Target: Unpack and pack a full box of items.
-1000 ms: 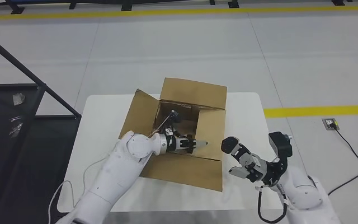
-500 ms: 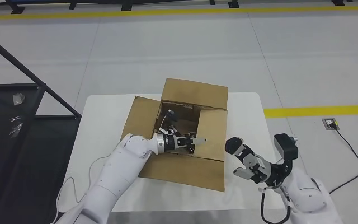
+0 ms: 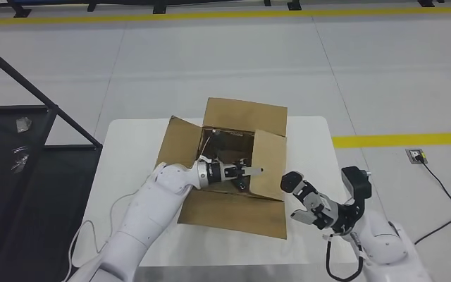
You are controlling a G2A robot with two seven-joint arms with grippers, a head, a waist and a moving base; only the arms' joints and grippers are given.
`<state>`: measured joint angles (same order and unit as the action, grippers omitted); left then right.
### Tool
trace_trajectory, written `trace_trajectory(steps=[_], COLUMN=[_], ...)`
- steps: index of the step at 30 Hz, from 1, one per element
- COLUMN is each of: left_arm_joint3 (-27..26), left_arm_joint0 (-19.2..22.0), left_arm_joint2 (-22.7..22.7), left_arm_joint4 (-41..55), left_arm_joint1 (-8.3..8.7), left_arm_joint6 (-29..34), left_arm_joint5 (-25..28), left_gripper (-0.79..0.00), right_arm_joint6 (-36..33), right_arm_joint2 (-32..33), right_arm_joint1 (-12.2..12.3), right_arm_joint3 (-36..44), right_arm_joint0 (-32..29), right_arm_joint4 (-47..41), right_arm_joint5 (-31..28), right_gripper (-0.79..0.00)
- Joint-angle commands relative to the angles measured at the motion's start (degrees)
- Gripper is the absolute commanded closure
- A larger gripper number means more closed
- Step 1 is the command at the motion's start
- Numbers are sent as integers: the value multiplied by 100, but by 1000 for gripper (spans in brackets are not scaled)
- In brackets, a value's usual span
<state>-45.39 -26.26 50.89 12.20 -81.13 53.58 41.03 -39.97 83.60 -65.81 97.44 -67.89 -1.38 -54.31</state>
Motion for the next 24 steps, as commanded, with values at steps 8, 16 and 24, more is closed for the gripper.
trace_trajectory(steps=[8,16,24], left_arm_joint3=[-829,-657,95], left_arm_joint0=[70,504,973], left_arm_joint2=[-144,-792,-1549], left_arm_joint4=[-224,-457,-547], left_arm_joint1=[-58,-402,-957], left_arm_joint6=[-185,-582,-940], left_arm_joint5=[-501,-1050,-1249], left_gripper=[-785,-785,-785], right_arm_joint6=[144,441,900], right_arm_joint2=[243,676,1157], right_arm_joint1=[89,164,215], right_arm_joint3=[186,441,597], right_arm_joint0=[-182,-666,-1228], right_arm_joint4=[32,91,118], right_arm_joint5=[-82,-234,-369], right_gripper=[-785,-785,-785])
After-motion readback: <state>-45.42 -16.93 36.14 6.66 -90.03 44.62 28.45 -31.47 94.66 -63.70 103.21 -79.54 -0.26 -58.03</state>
